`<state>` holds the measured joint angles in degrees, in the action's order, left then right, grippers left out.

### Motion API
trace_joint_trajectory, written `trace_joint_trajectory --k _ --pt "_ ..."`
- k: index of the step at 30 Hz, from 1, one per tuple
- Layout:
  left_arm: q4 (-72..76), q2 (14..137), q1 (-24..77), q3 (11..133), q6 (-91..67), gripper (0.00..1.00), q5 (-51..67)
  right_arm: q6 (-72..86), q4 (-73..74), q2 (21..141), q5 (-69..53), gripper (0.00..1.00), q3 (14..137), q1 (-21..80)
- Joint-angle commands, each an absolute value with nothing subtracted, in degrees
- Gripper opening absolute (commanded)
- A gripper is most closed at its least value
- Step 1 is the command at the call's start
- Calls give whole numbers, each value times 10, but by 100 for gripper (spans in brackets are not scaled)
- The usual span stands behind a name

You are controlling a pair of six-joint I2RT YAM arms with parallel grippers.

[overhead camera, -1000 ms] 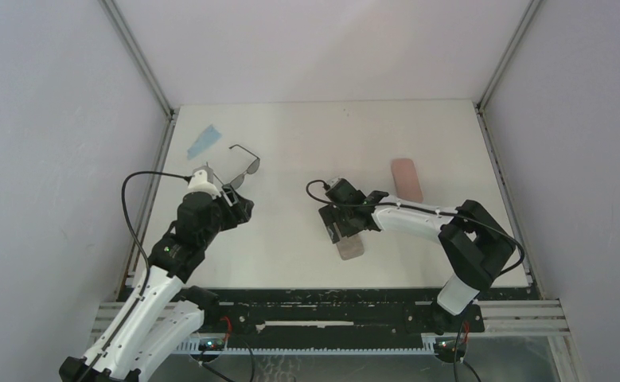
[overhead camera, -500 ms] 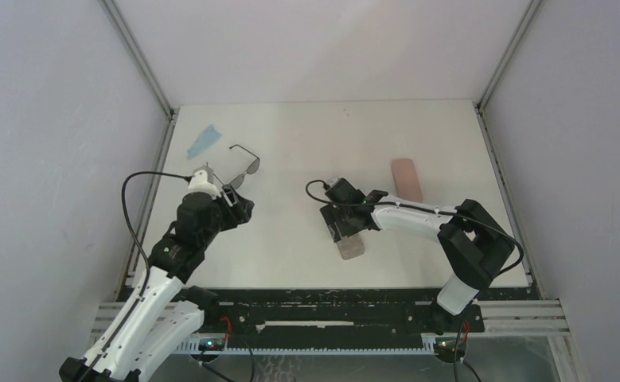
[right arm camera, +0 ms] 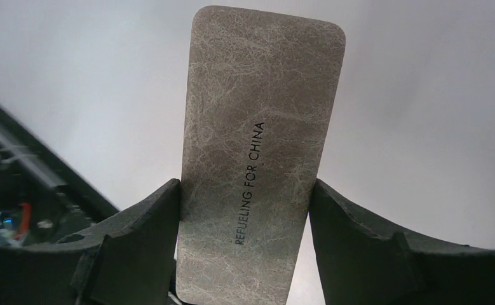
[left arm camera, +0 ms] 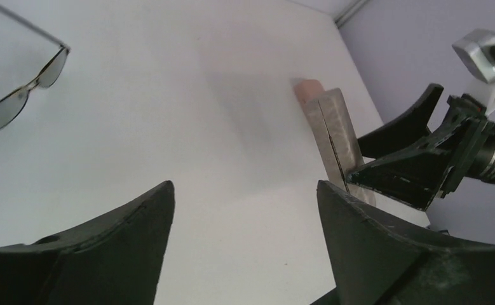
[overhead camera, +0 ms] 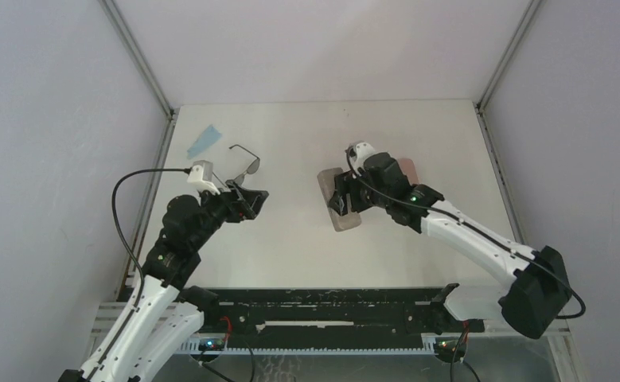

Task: Organize the sunglasses
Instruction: Pick up the sunglasses case from the center of the board, then open the sunglasses case.

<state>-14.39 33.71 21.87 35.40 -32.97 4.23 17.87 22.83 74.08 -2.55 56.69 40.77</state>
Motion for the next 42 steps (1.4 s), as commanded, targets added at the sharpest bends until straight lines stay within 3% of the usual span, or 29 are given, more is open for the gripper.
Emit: trace_joint_trajectory --k 1,5,15,26,42 --pt "-54 336 225 392 -311 91 129 215 101 663 -126 0 569 392" --pt "16 317 227 396 -319 100 180 275 -49 592 -181 0 521 374" --pt "225 345 294 409 -382 100 318 359 -290 556 -329 0 499 402" --pt "291 371 405 444 -349 100 355 288 -325 532 -365 0 499 485" --pt "270 375 444 454 -322 100 318 286 -324 546 -375 0 519 523"
